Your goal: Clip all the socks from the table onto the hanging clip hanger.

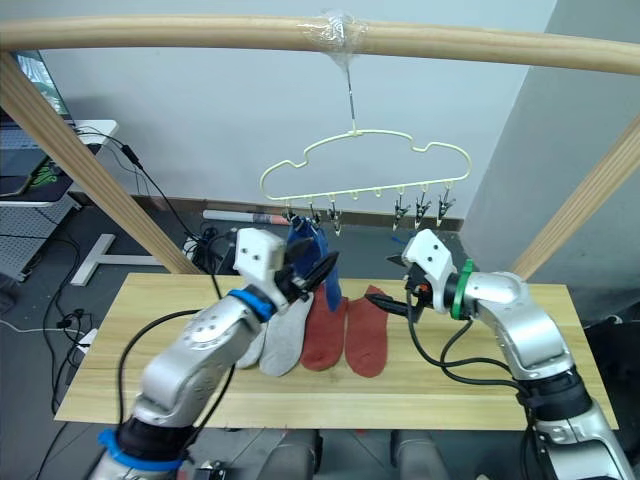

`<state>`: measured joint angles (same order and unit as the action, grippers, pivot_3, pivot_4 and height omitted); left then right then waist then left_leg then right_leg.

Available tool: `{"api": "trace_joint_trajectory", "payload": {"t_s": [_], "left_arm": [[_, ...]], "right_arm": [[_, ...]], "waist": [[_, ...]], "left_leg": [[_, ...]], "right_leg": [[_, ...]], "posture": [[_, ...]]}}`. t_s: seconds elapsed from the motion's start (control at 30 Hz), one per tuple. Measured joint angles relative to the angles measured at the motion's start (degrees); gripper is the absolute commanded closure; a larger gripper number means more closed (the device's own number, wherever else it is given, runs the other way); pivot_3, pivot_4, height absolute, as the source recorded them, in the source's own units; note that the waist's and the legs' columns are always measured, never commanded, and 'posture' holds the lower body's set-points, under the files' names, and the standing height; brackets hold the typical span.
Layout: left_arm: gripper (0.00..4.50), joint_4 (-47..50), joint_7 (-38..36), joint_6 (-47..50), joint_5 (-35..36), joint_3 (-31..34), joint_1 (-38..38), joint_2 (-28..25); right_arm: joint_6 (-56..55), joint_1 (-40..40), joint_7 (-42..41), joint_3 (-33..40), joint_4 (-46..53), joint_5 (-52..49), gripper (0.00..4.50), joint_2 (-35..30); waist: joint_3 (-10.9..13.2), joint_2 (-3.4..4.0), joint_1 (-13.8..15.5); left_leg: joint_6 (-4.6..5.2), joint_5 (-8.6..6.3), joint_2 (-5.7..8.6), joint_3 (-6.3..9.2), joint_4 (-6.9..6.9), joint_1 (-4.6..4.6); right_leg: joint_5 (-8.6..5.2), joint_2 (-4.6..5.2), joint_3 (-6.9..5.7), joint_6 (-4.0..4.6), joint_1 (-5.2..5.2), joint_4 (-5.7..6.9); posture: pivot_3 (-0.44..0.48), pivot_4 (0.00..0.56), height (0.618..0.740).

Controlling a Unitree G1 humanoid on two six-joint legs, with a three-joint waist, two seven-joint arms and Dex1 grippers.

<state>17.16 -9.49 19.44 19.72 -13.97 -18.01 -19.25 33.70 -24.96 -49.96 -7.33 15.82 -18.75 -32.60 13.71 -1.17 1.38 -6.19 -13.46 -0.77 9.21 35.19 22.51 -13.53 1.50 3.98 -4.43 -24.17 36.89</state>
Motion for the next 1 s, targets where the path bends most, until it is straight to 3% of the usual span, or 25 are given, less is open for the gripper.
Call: {"api": "trace_joint_trajectory", "payload": {"t_s": [0.17,0.4,1.0], "left_arm": [[2.40,-8.10,3.34,-5.48,-8.91,-1.56,-1.74,7.99],[2.40,-16.58,6.91,-11.44,-15.86,0.20,-4.47,13.22],[2.40,-23.50,7.18,-15.16,-17.34,6.70,-10.83,19.10]], "right_arm": [[1.88,-0.36,0.66,3.36,4.06,-3.98,0.00,0.15],[3.09,-2.25,4.03,5.58,6.33,-7.43,0.00,2.30],[2.90,-3.27,5.52,6.10,5.76,-7.71,0.00,0.89]], "waist": [[0.00,0.00,-0.43],[0.00,0.01,-0.97],[-0.01,0.01,-1.56]], "left_leg": [[0.01,0.00,0.00,0.00,0.01,-0.02],[0.02,0.00,0.02,0.00,0.21,0.05],[0.03,0.00,0.06,0.03,0.67,0.19]], "right_leg": [[0.02,0.00,0.00,0.01,0.00,0.06],[0.05,0.00,0.00,-0.04,0.02,0.07],[0.20,-0.01,0.00,-0.20,0.06,0.14]], "posture": [[0.062,0.188,0.740],[0.029,0.188,0.740],[0.010,0.192,0.740]]}}
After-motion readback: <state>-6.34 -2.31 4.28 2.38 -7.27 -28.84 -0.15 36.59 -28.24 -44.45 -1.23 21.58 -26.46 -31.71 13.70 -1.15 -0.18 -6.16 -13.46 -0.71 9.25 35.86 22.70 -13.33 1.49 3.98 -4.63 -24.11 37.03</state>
